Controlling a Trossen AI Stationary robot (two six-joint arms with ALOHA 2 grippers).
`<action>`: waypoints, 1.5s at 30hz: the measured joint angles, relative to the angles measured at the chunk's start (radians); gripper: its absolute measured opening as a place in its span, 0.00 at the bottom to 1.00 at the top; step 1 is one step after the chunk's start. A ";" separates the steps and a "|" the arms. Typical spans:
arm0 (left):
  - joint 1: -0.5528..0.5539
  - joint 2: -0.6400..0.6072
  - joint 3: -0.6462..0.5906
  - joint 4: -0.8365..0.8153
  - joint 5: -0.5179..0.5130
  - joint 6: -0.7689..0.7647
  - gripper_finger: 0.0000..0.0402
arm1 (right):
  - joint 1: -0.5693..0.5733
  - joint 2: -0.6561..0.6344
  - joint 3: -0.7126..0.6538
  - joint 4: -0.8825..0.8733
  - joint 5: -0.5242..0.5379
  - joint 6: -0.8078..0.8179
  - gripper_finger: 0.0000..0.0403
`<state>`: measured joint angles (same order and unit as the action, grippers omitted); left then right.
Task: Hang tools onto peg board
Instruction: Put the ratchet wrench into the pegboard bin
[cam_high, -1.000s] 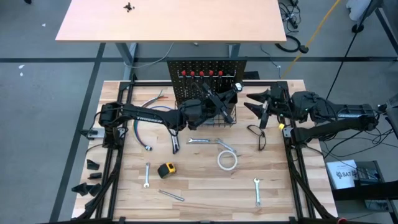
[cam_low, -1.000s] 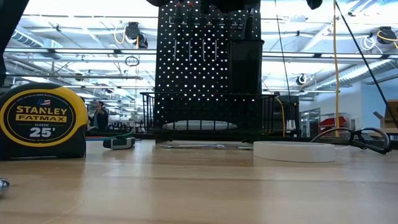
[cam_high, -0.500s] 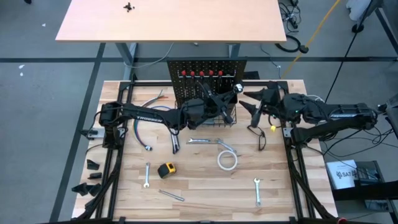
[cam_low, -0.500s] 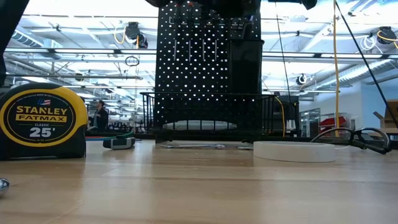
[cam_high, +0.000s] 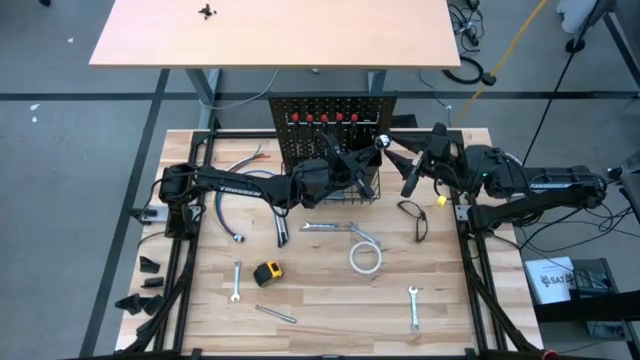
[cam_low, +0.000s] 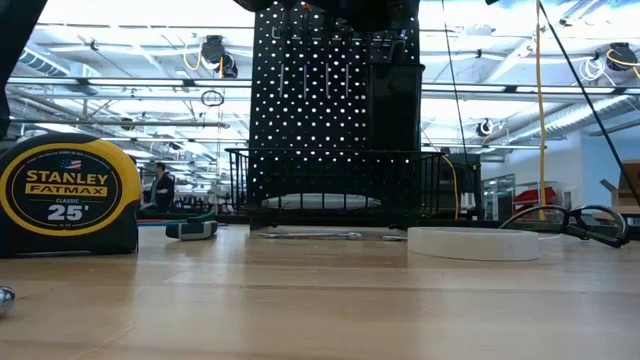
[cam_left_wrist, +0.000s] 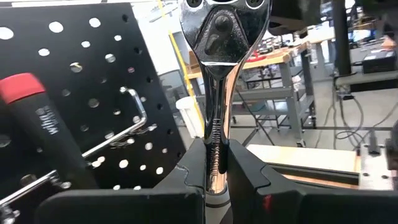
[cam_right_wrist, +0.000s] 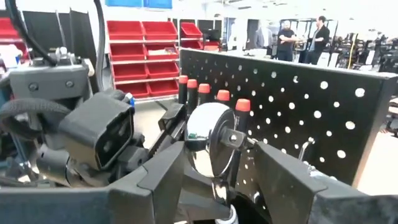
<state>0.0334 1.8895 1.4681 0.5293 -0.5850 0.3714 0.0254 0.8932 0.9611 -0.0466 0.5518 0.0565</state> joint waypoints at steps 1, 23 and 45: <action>0.000 0.000 0.000 0.000 -0.011 0.000 0.07 | 0.000 0.006 0.000 0.001 0.001 0.012 0.47; -0.001 0.000 0.000 0.000 -0.060 0.002 0.07 | 0.003 0.140 0.000 0.149 0.164 0.055 0.41; -0.010 -0.011 0.000 0.003 -0.012 0.011 0.39 | 0.005 0.141 -0.001 0.135 0.209 0.041 0.16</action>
<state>0.0236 1.8785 1.4681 0.5319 -0.5968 0.3819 0.0302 1.0340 0.9600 0.0880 0.7611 0.0975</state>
